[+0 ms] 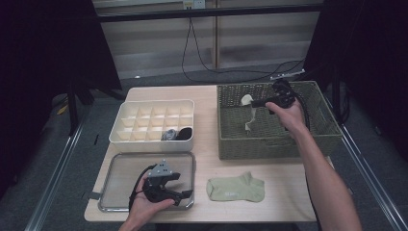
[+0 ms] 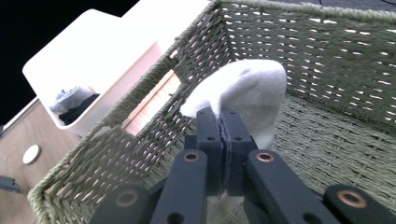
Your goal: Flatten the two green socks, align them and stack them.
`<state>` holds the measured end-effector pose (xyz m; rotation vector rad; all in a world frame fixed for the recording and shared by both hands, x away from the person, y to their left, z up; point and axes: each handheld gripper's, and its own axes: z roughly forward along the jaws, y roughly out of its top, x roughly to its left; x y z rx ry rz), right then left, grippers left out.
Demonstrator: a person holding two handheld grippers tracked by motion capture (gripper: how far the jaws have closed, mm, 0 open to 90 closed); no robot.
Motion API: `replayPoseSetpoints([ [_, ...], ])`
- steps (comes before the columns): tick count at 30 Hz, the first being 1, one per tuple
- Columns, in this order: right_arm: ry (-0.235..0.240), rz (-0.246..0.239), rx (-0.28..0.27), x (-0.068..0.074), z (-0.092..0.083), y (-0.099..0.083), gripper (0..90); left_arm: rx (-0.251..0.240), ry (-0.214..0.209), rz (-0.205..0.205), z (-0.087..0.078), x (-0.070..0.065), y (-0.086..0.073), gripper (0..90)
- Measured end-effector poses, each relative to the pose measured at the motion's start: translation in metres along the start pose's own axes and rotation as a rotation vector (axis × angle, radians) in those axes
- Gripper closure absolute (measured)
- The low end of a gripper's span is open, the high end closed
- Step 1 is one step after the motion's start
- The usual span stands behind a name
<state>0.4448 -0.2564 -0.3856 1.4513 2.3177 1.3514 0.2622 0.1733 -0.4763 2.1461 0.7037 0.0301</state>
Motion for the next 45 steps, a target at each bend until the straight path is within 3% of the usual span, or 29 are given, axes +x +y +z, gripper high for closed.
replayPoseSetpoints([
  [11, 0.017, -0.028, -0.038, 0.009, -0.005, 0.003, 88.3, 0.003, 0.005, 0.008, 0.0, 0.0, 0.0, 19.7],
  [32, 0.016, -0.065, -0.131, 0.028, -0.036, 0.006, 88.2, -0.011, 0.025, 0.006, -0.001, 0.001, 0.001, 20.0],
  [45, 0.049, -0.081, -0.173, 0.042, -0.049, 0.008, 88.2, -0.017, 0.023, 0.002, -0.001, 0.002, 0.001, 23.0],
])
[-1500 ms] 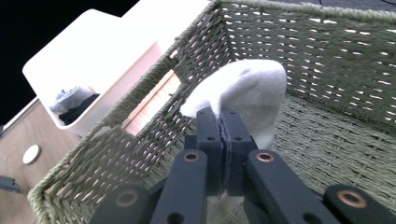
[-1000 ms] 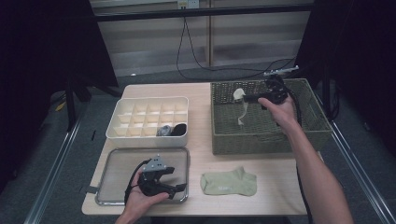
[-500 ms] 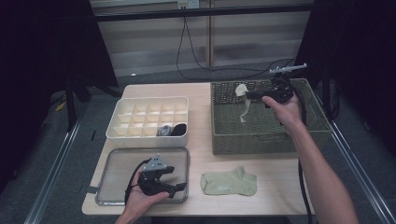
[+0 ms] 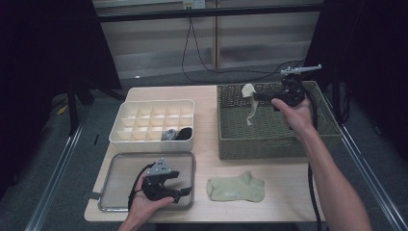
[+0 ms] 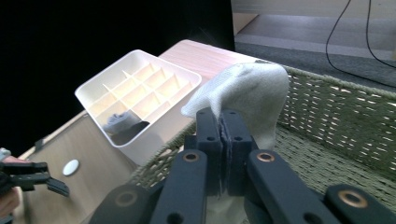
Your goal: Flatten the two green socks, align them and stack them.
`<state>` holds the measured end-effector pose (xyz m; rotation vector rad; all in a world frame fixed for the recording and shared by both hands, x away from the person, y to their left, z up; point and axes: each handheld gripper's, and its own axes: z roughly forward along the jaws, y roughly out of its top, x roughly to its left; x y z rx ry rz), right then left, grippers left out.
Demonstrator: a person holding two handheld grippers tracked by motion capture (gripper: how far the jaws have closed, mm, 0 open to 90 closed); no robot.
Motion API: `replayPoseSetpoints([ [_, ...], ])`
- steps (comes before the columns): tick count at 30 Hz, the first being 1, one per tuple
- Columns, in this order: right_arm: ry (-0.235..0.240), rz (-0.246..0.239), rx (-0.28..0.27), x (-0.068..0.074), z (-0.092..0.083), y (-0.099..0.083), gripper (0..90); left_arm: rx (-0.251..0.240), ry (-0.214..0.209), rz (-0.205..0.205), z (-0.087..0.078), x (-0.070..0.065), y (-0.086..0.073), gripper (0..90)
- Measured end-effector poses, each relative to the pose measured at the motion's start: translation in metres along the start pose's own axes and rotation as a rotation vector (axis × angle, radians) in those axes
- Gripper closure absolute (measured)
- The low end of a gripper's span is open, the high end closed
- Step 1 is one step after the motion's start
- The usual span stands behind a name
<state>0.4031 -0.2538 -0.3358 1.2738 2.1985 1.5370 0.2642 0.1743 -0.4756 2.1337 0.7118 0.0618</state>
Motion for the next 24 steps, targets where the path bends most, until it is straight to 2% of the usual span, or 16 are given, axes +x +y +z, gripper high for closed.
replayPoseSetpoints([
  [3, 0.008, -0.006, -0.008, 0.002, -0.003, 0.0, 88.2, 0.007, -0.003, 0.013, 0.001, -0.001, 0.0, 23.3],
  [7, 0.023, -0.009, -0.025, 0.008, -0.008, 0.001, 88.1, 0.005, -0.004, 0.008, 0.001, -0.001, 0.0, 23.2],
  [10, 0.03, -0.023, -0.035, 0.013, -0.013, 0.002, 87.9, 0.005, -0.007, 0.018, 0.0, -0.002, -0.001, 29.4],
  [17, 0.043, -0.038, -0.066, 0.022, -0.027, 0.005, 87.9, 0.004, -0.02, 0.023, 0.001, -0.003, -0.001, 30.9],
  [24, 0.048, -0.056, -0.082, 0.032, -0.037, 0.007, 87.6, 0.006, -0.015, 0.023, 0.001, -0.003, -0.001, 31.0],
])
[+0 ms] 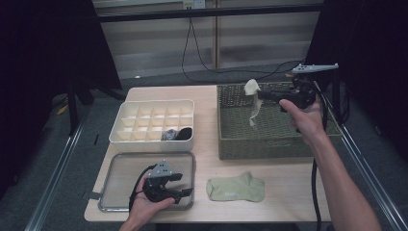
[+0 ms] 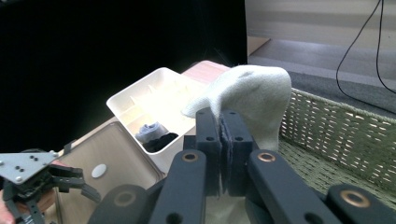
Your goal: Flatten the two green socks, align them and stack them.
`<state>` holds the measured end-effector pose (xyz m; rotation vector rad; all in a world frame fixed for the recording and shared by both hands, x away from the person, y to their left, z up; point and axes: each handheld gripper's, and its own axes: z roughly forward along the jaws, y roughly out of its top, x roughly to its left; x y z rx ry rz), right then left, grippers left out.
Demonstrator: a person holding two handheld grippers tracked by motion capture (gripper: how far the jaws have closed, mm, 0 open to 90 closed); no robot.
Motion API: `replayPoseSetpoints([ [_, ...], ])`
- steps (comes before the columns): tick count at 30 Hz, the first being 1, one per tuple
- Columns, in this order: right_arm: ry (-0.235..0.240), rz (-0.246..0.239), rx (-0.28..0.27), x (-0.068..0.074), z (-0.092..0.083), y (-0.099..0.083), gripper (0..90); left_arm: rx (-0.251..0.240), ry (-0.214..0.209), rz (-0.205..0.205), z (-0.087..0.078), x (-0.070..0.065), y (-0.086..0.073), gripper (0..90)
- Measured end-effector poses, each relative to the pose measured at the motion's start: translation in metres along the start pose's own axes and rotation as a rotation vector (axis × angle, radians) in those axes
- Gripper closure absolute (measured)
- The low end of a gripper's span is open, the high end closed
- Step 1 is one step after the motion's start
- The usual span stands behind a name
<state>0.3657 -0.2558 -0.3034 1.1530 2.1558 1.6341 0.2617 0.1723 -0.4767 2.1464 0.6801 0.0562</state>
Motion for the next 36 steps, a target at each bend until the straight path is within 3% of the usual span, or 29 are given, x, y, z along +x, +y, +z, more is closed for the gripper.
replayPoseSetpoints([
  [17, 0.032, -0.027, -0.039, 0.021, -0.016, 0.002, 87.7, -0.011, 0.033, -0.018, 0.001, -0.001, 0.0, 27.7],
  [34, 0.088, -0.113, -0.046, 0.068, -0.039, -0.005, 87.6, 0.006, 0.003, -0.001, 0.006, -0.006, 0.001, 30.8],
  [36, 0.074, -0.112, -0.045, 0.072, -0.039, -0.008, 87.6, 0.003, 0.007, -0.004, 0.005, -0.006, 0.001, 30.8],
])
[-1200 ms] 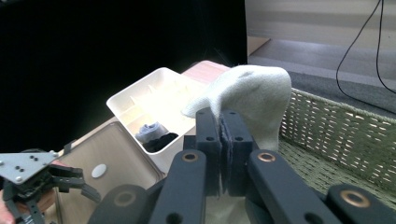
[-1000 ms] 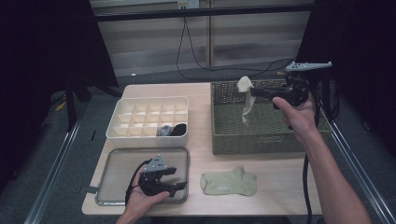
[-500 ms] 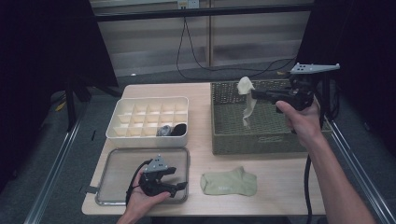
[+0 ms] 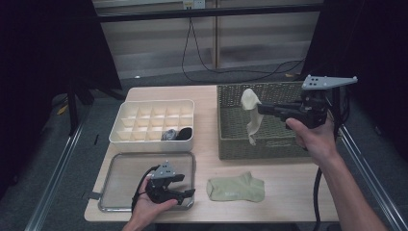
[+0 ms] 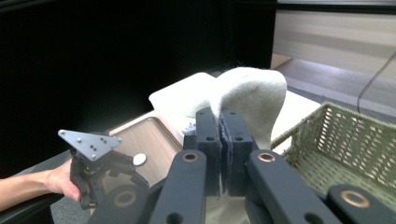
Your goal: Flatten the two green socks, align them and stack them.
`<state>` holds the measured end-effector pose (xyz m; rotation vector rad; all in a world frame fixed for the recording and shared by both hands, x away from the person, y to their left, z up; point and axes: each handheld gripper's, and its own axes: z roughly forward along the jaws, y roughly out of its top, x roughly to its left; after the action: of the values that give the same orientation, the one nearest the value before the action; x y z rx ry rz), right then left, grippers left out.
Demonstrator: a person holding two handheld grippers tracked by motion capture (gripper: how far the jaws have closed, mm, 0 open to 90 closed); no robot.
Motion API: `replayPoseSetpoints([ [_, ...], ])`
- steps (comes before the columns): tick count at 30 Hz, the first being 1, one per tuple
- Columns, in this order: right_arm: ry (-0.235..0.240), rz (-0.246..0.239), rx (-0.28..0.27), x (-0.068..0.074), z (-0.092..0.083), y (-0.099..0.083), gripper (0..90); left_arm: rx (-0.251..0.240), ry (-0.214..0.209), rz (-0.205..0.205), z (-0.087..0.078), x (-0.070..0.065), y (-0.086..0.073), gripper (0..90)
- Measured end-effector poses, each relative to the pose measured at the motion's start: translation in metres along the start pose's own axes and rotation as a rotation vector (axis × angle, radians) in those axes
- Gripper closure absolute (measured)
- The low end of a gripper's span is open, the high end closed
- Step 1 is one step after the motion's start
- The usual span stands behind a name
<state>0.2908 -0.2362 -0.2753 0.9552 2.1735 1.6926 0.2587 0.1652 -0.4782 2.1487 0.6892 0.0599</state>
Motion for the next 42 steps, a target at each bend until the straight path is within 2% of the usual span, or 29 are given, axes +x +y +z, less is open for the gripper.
replayPoseSetpoints([
  [6, -0.008, 0.003, 0.014, 0.011, -0.001, -0.012, 87.8, -0.007, -0.001, -0.001, 0.0, -0.003, 0.001, 30.9],
  [11, -0.012, 0.008, 0.013, 0.016, -0.006, -0.021, 87.9, -0.006, -0.025, 0.031, 0.004, -0.013, 0.007, 31.1],
  [18, -0.003, 0.008, 0.019, 0.026, -0.012, -0.034, 87.9, 0.003, -0.053, 0.034, 0.009, -0.015, 0.011, 39.7],
  [24, 0.013, 0.023, 0.027, 0.037, -0.007, -0.056, 88.1, 0.002, -0.077, 0.063, 0.011, -0.025, 0.017, 41.8],
  [27, 0.024, 0.028, 0.044, 0.042, -0.004, -0.065, 88.1, 0.005, -0.088, 0.08, 0.016, -0.027, 0.02, 46.1],
  [30, 0.035, 0.033, 0.058, 0.046, -0.001, -0.072, 88.1, 0.009, -0.091, 0.087, 0.02, -0.029, 0.026, 47.6],
  [36, 0.052, 0.062, 0.078, 0.046, 0.004, -0.091, 88.0, -0.021, -0.092, 0.09, 0.024, -0.03, 0.044, 46.5],
  [37, 0.051, 0.065, 0.086, 0.046, 0.005, -0.095, 88.1, -0.015, -0.108, 0.093, 0.027, -0.03, 0.045, 47.2],
  [38, 0.05, 0.073, 0.09, 0.045, 0.006, -0.098, 88.0, -0.018, -0.142, 0.083, 0.031, -0.029, 0.045, 49.2],
  [39, 0.051, 0.082, 0.096, 0.044, 0.006, -0.102, 88.0, -0.003, -0.147, 0.085, 0.035, -0.029, 0.044, 51.9],
  [41, 0.056, 0.099, 0.101, 0.043, 0.007, -0.109, 88.0, 0.039, -0.132, 0.118, 0.043, -0.031, 0.042, 56.2],
  [42, 0.061, 0.106, 0.103, 0.042, 0.007, -0.112, 88.0, 0.054, -0.148, 0.12, 0.045, -0.031, 0.041, 58.3],
])
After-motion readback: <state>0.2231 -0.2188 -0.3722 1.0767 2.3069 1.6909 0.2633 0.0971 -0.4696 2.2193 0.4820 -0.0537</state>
